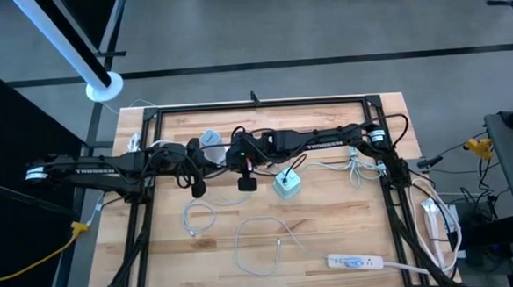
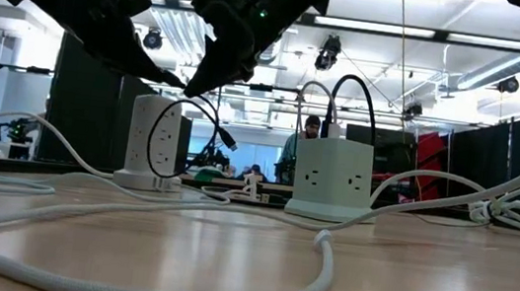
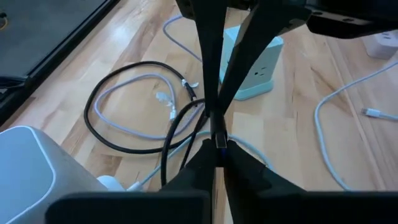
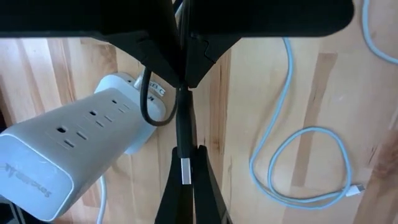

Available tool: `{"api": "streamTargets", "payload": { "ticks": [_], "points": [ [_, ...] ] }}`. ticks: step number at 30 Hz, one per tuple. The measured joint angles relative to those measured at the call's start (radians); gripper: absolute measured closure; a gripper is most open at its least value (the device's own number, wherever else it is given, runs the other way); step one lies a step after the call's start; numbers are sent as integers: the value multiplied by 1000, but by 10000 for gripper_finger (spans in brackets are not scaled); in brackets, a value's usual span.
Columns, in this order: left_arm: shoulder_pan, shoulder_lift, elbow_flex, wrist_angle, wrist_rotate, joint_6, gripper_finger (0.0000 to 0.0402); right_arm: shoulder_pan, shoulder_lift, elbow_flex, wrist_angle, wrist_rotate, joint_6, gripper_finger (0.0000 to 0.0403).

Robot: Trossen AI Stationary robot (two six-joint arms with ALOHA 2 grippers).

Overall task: Insert USB
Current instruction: Insert the black charger cable into the top white outlet extension

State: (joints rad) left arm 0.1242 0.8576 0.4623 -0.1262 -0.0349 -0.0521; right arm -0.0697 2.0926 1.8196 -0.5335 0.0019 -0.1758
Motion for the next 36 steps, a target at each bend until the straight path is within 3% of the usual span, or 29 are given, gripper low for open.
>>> {"api": "streamTargets", "payload": {
  "ticks": [9,23,36],
  "points": [
    [-1,-1,0,2,3,-13,396,2,0,0,-6,1,-26,400],
    [0,1,0,-10,-1,-8,396,4,-2,9,79,-3,-26,320],
    [0,-3,0,-8,0,-6,396,4,-2,9,96,-2,-24,357]
  ]
}}
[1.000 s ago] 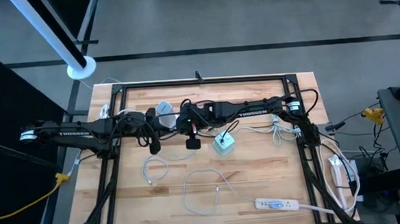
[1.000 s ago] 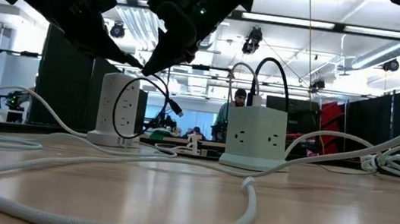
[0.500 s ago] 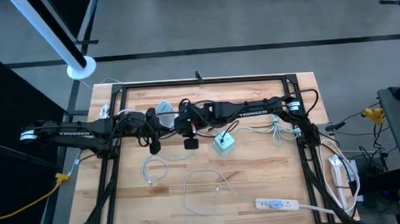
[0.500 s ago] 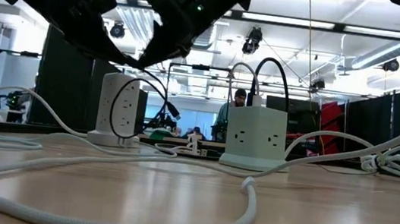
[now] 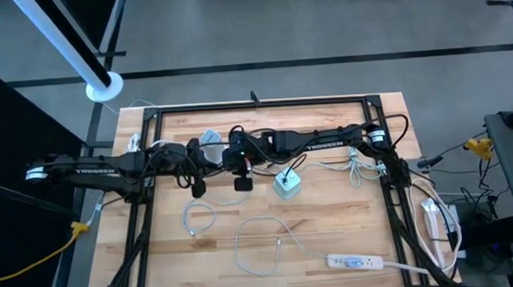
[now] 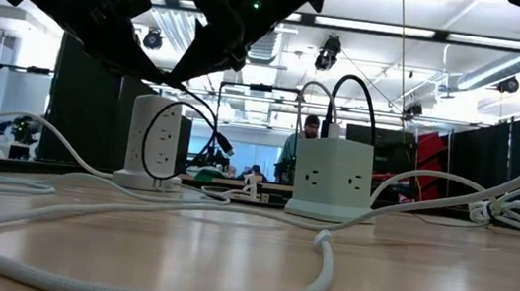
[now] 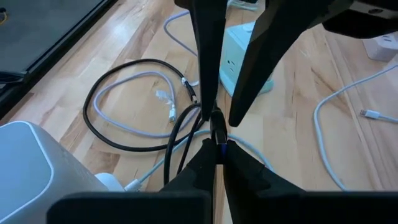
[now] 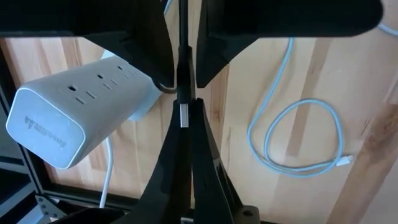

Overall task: Insert USB
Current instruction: Insert the black charger cable into the top white outlet extension

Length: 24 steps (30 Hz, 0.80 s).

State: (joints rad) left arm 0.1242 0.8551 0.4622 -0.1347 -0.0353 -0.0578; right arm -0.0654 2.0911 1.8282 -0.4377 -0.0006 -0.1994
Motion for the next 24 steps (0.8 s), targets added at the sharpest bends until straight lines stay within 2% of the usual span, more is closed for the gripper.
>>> {"api": "streamTargets", "payload": {
  "ticks": [7,17,24],
  "points": [
    [0,-4,0,1,1,0,396,0,0,0,-2,0,-1,367],
    [0,-6,0,3,3,4,397,-1,0,0,-3,-1,16,328],
    [0,-6,0,9,14,5,397,-2,1,0,-8,-4,20,365]
  ]
}}
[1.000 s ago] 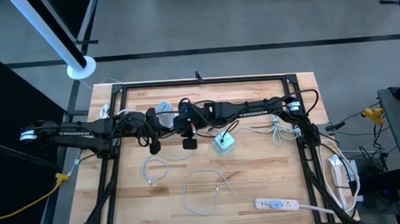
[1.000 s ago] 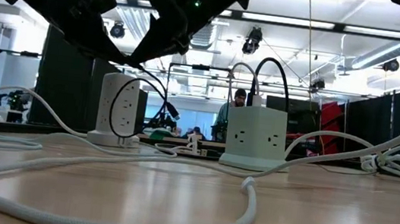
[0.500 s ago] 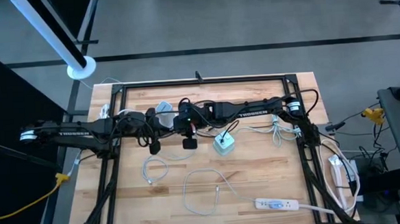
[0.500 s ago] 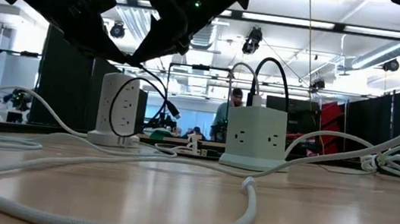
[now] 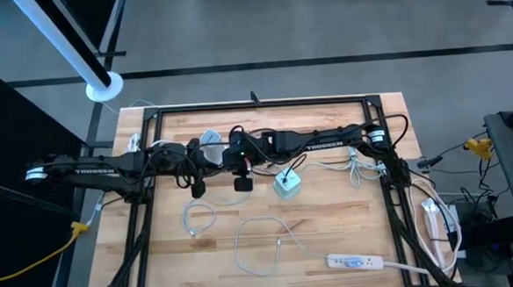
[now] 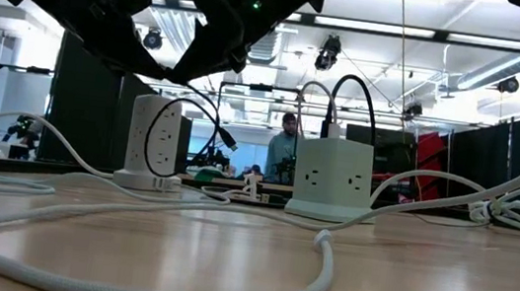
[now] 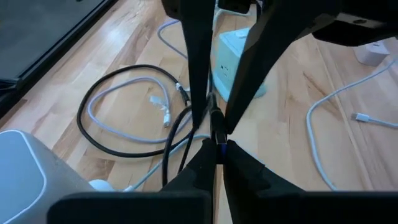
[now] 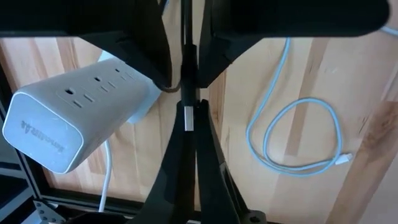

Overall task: Insert USB
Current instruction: Insert the black charger cable into the top white outlet extension

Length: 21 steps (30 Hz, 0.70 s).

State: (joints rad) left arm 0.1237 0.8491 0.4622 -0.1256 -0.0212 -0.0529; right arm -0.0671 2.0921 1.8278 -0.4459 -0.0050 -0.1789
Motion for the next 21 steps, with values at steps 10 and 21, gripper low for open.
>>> {"api": "streamTargets", "payload": {
  "ticks": [10,21],
  "points": [
    [0,0,0,-6,7,0,395,-3,1,0,-3,1,11,391],
    [0,-1,0,-243,-205,-103,289,-13,-11,-3,-154,441,29,391]
  ]
}}
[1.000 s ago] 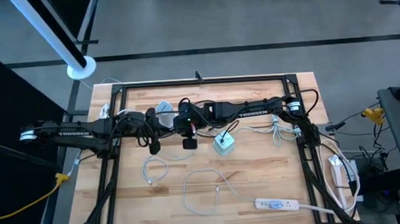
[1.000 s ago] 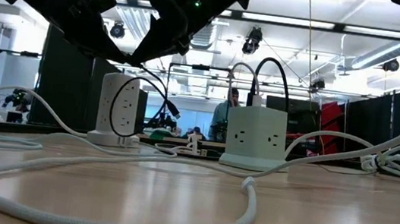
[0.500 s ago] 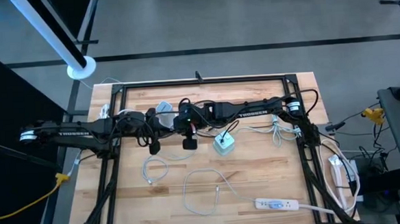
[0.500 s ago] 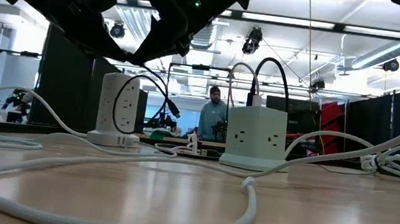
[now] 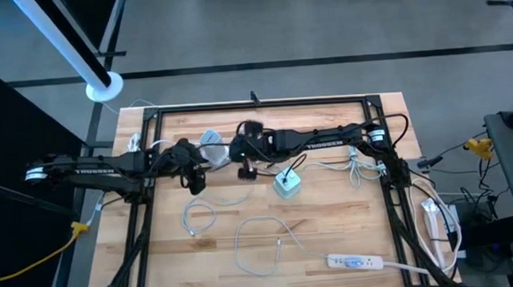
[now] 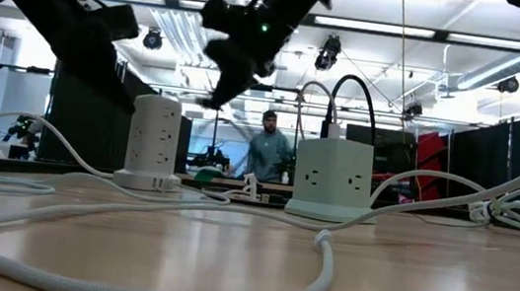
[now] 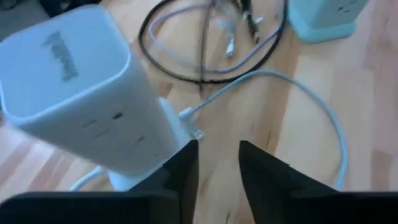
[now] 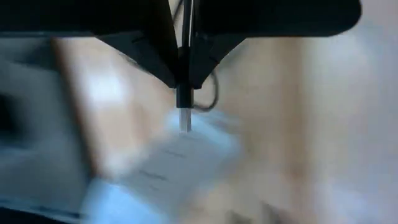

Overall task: Insert USB
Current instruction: Insert the black charger cable into the top white outlet extension

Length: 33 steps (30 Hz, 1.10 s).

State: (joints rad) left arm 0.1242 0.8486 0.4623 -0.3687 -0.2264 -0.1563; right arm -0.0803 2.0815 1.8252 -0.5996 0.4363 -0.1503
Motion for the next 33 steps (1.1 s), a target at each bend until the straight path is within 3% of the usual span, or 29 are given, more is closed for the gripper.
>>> {"api": "streamTargets", "payload": {
  "ticks": [2,3,16,22,26,33],
  "points": [
    [0,0,0,1,0,-4,273,-3,-18,2,21,233,-6,391],
    [0,0,-1,-2,-5,-7,270,-6,-21,2,20,245,6,391],
    [4,-5,-48,-44,-122,-49,256,-62,-15,-3,-46,-226,233,391],
    [32,-25,-122,36,-129,-143,280,-46,87,-5,-10,-257,207,391],
    [60,-37,-153,51,-188,-182,296,-43,170,3,43,-366,211,391],
    [108,-31,-169,58,-233,-181,309,-46,264,81,86,-348,322,391]
  ]
}}
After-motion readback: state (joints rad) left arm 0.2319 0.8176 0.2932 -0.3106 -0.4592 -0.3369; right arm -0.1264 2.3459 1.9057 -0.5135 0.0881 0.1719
